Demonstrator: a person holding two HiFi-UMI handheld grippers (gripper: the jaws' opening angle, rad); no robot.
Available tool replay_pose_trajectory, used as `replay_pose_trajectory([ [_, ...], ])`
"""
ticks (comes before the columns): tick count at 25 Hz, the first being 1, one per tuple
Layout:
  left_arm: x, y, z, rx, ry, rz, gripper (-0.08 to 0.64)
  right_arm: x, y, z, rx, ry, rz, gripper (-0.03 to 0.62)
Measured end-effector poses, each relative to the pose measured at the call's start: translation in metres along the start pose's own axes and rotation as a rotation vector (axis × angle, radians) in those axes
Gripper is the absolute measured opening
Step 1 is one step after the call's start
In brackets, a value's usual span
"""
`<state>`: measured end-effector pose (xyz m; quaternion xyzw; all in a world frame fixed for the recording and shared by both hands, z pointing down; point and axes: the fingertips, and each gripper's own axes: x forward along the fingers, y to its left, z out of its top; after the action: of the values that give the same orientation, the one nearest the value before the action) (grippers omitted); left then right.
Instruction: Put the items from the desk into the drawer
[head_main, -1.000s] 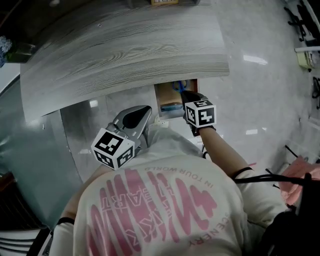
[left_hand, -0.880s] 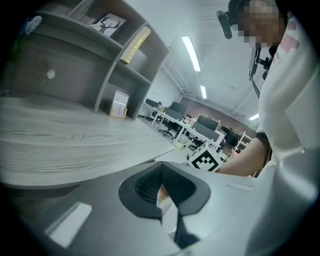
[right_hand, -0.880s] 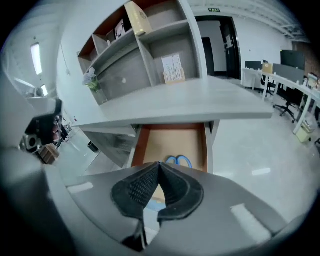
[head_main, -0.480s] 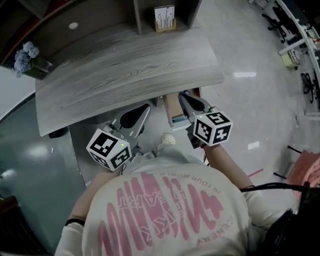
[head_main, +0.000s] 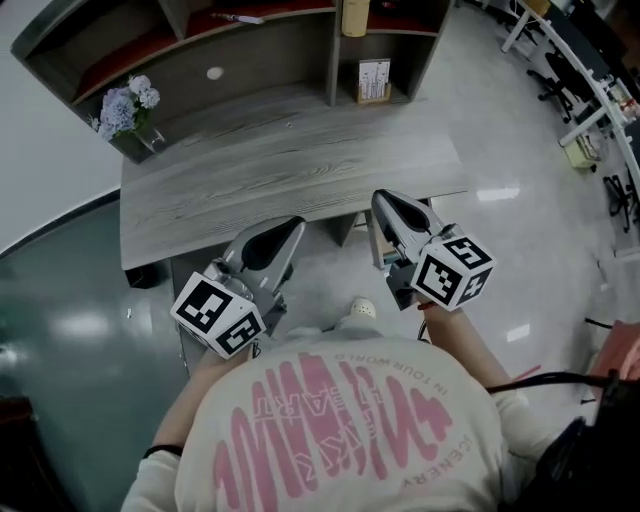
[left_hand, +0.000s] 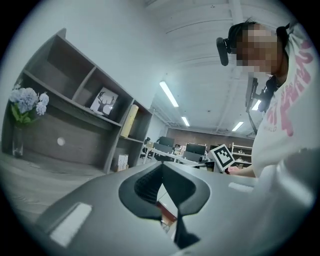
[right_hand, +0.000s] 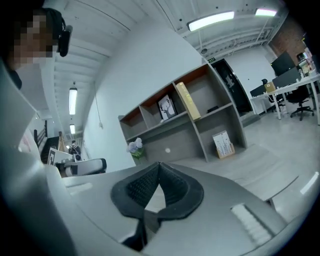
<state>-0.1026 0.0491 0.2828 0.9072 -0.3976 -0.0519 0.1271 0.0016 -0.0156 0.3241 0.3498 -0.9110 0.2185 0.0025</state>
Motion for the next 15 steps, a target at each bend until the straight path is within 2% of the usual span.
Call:
replay_pose_trajectory([
  [3,-0.027,0.0,0.011,0.021,-0.021,-0.01,0.02,0.002,0.041,0.009,-0.041,-0.063,0.09,0.006],
  [8,-0.07,0.006,0.026,0.041,-0.071,-0.024,0.02,0.008,0.097,0.005,-0.071,-0.103,0.193,0.006],
  [15,-0.121,0.009,0.033,0.046,-0.09,-0.032,0.02,0.021,0.143,-0.009,-0.097,-0.09,0.218,0.005],
])
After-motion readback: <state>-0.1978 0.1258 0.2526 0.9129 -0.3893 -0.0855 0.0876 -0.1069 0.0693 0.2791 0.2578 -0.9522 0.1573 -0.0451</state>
